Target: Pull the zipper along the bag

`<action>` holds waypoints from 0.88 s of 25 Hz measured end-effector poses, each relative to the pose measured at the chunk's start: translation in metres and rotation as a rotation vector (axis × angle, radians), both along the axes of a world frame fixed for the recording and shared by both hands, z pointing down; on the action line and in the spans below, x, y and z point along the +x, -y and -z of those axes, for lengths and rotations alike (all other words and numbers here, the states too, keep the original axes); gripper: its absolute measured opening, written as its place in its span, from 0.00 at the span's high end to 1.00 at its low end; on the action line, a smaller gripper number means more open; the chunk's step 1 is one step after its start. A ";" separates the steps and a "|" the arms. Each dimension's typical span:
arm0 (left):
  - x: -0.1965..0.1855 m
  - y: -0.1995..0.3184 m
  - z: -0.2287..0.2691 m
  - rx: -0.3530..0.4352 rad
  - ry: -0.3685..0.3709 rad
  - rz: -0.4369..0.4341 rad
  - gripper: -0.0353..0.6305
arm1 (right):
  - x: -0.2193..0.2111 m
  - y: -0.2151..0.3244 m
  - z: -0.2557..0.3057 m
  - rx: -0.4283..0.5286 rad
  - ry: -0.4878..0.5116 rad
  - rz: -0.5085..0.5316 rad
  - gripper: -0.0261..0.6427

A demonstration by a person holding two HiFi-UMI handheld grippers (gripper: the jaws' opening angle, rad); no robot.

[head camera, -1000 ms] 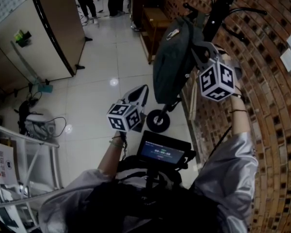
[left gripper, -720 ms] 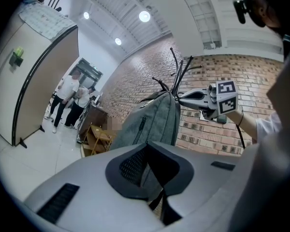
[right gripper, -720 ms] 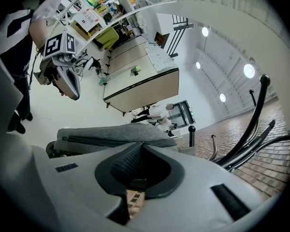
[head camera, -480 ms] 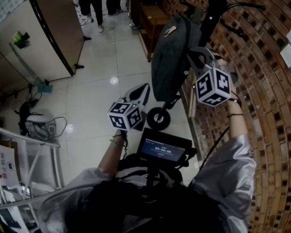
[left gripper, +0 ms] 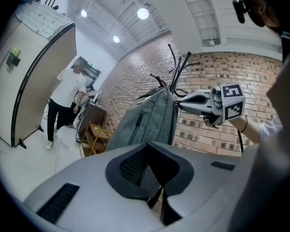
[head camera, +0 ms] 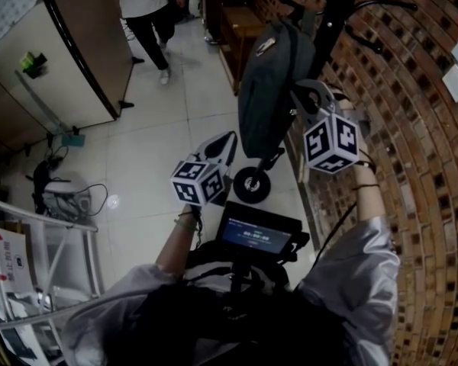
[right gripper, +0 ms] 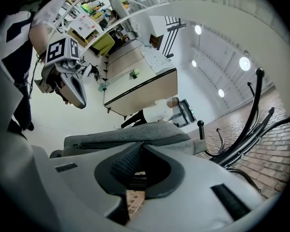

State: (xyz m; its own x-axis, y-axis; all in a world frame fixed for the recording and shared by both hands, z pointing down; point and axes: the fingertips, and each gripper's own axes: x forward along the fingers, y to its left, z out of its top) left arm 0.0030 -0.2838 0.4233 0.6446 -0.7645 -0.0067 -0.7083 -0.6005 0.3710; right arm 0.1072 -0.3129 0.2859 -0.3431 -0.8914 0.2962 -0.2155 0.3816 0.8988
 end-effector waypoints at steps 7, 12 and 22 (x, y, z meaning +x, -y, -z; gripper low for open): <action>-0.001 -0.001 -0.001 -0.003 0.004 0.005 0.94 | -0.002 -0.008 -0.017 -0.039 0.030 0.016 0.93; 0.003 -0.003 -0.001 -0.006 0.003 0.001 0.94 | -0.003 -0.013 -0.022 -0.044 0.026 0.018 0.93; 0.008 -0.005 -0.003 -0.009 0.006 -0.002 0.94 | -0.004 -0.018 -0.035 -0.047 0.005 0.016 0.93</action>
State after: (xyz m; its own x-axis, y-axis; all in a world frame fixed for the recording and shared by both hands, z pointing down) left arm 0.0115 -0.2784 0.4260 0.6465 -0.7629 0.0039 -0.7090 -0.5989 0.3724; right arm 0.1030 -0.2945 0.3208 -0.3587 -0.8710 0.3356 -0.2131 0.4265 0.8790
